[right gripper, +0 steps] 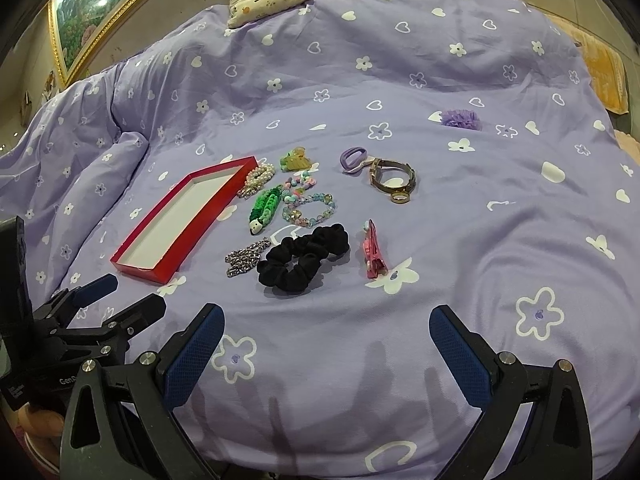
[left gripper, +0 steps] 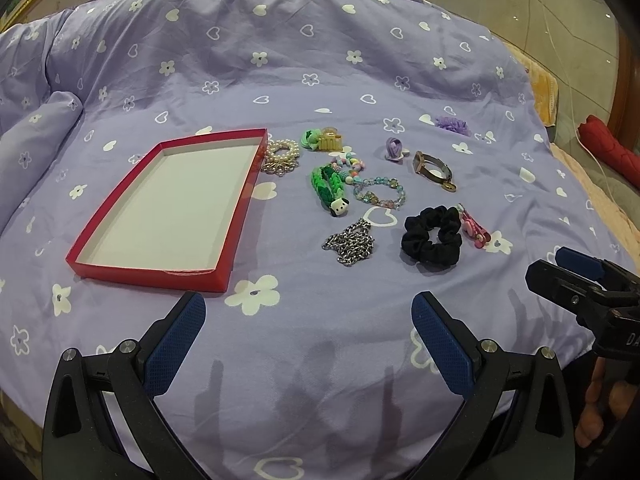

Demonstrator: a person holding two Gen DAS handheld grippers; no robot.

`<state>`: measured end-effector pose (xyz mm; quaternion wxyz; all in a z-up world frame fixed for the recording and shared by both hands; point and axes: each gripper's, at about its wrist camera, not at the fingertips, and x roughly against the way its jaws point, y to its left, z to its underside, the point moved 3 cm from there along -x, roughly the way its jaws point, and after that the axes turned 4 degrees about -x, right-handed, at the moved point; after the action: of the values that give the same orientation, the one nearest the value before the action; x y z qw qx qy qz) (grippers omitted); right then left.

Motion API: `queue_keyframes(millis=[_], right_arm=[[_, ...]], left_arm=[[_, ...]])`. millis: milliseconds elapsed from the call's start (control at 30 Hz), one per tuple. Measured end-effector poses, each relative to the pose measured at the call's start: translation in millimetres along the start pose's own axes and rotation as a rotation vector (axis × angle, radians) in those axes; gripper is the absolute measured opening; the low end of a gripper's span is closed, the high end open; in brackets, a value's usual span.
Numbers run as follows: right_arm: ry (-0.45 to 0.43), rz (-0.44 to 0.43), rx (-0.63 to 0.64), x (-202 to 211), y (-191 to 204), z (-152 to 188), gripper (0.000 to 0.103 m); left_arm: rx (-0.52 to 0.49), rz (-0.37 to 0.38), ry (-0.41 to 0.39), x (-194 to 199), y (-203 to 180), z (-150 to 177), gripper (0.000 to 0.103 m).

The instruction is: Organize jewelry

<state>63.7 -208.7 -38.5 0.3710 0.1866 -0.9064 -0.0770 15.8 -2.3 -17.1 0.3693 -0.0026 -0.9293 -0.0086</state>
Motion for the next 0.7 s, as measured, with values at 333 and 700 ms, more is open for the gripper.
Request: queue_keyframes(millis=[333, 700], right_arm=[[0.002, -0.010, -0.006, -0.7, -1.0, -1.5, 0.103], [-0.003, -0.013, -0.005, -0.9, 0.6, -2.9, 0.103]], left_arm=[[-0.006, 0.002, 0.002, -0.6, -1.6, -0.4, 0.103], [-0.006, 0.002, 0.002, -0.8, -2.4, -0.2, 0.103]])
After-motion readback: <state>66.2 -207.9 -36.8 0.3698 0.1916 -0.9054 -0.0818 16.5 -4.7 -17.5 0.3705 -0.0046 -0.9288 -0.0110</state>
